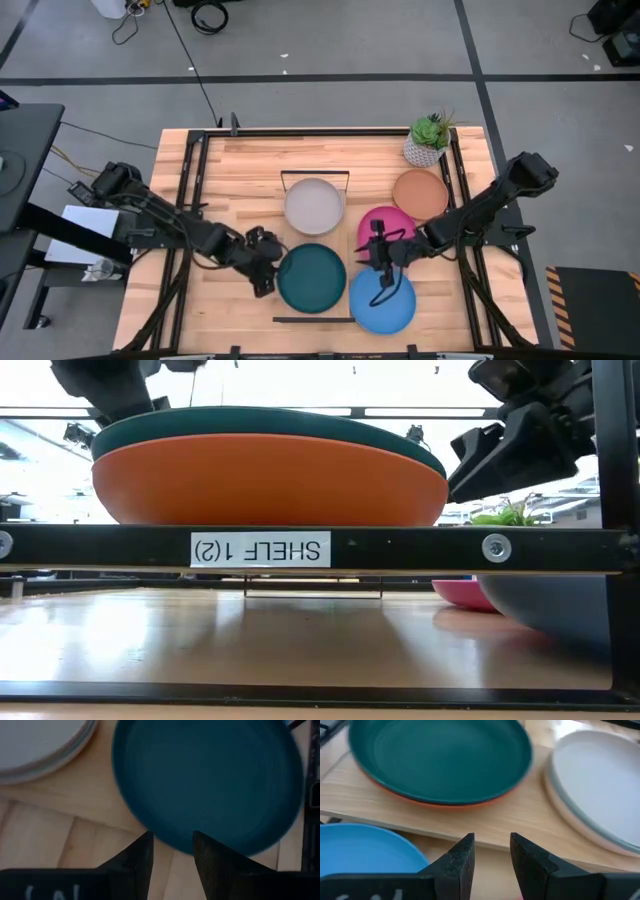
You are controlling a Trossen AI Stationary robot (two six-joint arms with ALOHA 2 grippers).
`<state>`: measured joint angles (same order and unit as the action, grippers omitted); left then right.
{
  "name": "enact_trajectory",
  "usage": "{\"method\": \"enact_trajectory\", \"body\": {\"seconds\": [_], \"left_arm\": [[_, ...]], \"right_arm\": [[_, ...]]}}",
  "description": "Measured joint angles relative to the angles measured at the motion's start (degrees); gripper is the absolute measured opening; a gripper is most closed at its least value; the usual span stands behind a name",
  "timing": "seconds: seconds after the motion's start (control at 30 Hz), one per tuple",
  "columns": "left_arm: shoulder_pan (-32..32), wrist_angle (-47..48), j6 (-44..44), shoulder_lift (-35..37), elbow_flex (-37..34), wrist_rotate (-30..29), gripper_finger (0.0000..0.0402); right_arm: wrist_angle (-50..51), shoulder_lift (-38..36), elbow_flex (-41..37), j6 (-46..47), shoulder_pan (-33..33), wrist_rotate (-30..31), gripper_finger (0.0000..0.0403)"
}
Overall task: Place and stack plates onto a shelf
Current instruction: Stack the dark green plate on top of the orange plate on the shelf, then stack the pink plate on top of the dark green plate on the shelf
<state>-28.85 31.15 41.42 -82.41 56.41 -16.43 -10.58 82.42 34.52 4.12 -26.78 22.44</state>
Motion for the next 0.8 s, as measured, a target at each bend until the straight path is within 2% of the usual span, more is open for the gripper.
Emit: {"method": "enact_trajectory", "body": {"seconds": [0.27,0.47,0.67,0.73,0.8], "left_arm": [[-5.54,-0.08,-1.67,0.33,-0.82,-3.68,0.0143],[-8.04,-0.26,-1.61,0.32,-3.14,-8.96,0.0143],[-8.75,-0.02,-1.65,0.30,-3.62,-9.66,0.0144],[-8.75,-0.41,-0.60,0.30,-3.62,-9.60,0.0144],[-8.71,-0.52,2.04,0.30,-3.62,-8.36,0.0144]], "right_arm": [[-7.78,7.37,0.00,3.30,-1.62,-1.64,0.0131],[-14.16,10.45,0.00,3.41,-1.93,-1.61,0.0131],[-20.67,13.59,0.00,1.86,-0.40,-1.85,0.0131],[-19.65,13.53,0.37,1.39,0.32,-2.49,0.0131],[-13.23,11.12,1.34,1.40,0.45,-1.96,0.0131]]}}
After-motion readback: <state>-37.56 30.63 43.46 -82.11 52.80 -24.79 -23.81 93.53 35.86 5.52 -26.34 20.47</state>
